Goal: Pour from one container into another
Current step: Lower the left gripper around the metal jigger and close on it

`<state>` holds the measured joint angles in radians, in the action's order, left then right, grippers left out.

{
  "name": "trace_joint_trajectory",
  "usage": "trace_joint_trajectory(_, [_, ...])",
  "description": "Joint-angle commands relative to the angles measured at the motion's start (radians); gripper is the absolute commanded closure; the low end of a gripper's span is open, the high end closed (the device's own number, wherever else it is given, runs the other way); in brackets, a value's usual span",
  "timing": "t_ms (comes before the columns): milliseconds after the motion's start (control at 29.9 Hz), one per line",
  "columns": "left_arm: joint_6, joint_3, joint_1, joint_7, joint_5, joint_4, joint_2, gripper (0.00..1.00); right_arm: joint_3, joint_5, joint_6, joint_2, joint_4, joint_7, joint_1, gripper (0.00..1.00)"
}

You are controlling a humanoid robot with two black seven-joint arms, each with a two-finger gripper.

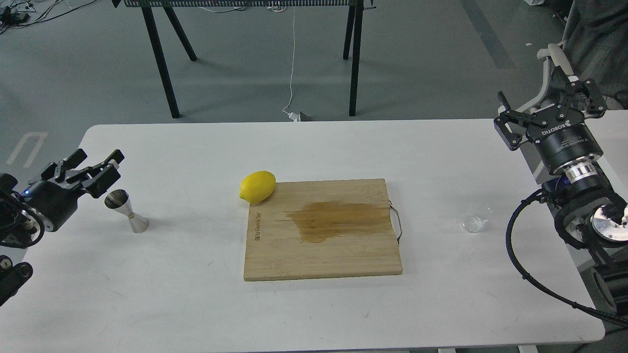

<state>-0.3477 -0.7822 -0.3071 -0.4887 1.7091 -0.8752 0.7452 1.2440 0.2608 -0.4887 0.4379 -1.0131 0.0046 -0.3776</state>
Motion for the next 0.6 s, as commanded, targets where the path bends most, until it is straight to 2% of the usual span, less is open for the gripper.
trace_joint_trajectory(0, [-0.010, 0.001, 0.016, 0.000, 0.001, 0.022, -0.027, 0.00, 0.000, 0.000, 0.000, 0.001, -0.001, 0.000, 0.003, 0.01])
trace_joint_trajectory(569, [-0.010, 0.003, 0.039, 0.000, 0.001, 0.053, -0.081, 0.00, 0.000, 0.000, 0.000, 0.001, -0.002, 0.000, 0.011, 0.01])
